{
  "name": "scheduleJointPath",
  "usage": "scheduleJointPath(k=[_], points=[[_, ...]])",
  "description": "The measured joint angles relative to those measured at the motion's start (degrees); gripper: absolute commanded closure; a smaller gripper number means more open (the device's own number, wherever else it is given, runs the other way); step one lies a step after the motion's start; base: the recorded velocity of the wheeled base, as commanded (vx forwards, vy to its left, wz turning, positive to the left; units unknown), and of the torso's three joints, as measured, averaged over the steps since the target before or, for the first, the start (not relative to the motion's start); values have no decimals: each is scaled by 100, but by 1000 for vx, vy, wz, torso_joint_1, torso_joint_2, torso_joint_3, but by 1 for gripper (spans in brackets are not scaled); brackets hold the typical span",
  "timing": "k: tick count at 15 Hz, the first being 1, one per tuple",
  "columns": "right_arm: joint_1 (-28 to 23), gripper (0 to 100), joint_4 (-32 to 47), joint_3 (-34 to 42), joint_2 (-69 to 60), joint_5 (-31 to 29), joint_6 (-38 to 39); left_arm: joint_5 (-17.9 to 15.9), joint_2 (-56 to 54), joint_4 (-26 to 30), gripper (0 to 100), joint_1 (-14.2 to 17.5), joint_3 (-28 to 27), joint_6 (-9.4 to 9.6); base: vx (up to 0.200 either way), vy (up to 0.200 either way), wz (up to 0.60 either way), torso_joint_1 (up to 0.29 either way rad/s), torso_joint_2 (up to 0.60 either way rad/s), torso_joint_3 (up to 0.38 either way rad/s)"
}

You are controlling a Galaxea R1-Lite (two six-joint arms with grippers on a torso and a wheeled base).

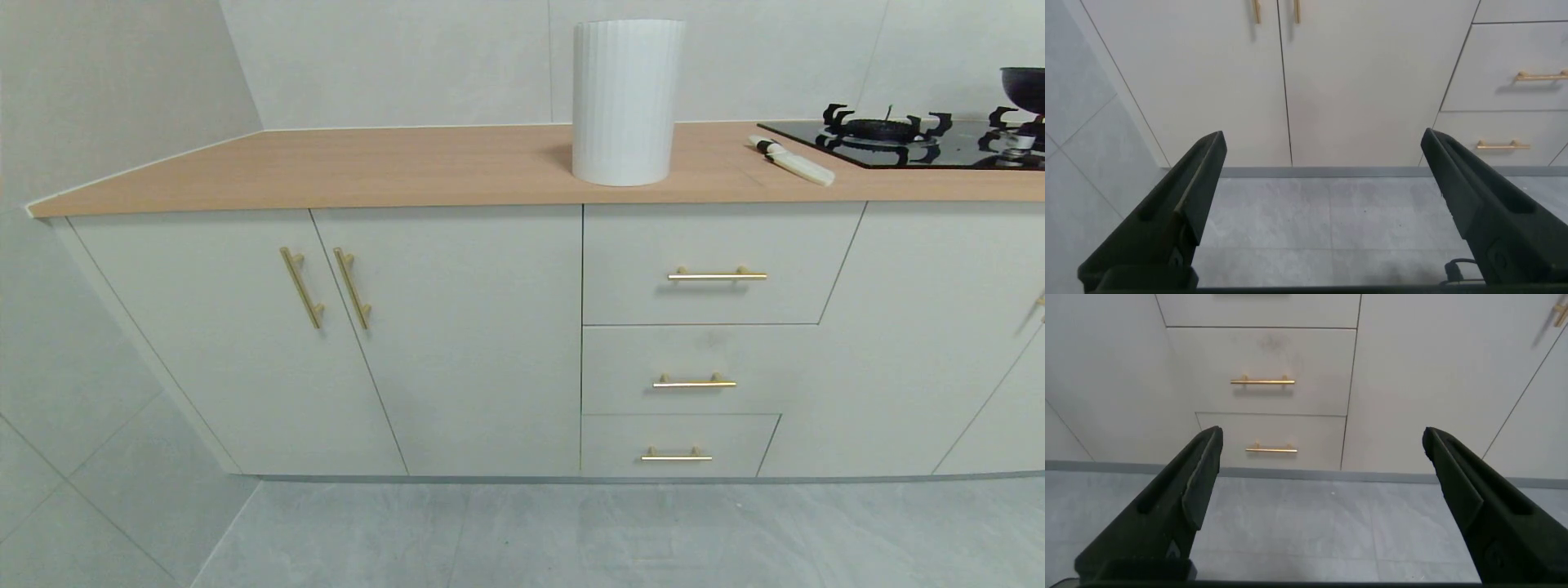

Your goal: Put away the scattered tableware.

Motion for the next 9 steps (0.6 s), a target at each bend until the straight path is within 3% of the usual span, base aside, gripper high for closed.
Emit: scheduleJointPath(k=[9], points=[[1,0,11,0,0,6,44,0,0,0,0,0,0,10,0,0,0,0,0,0]])
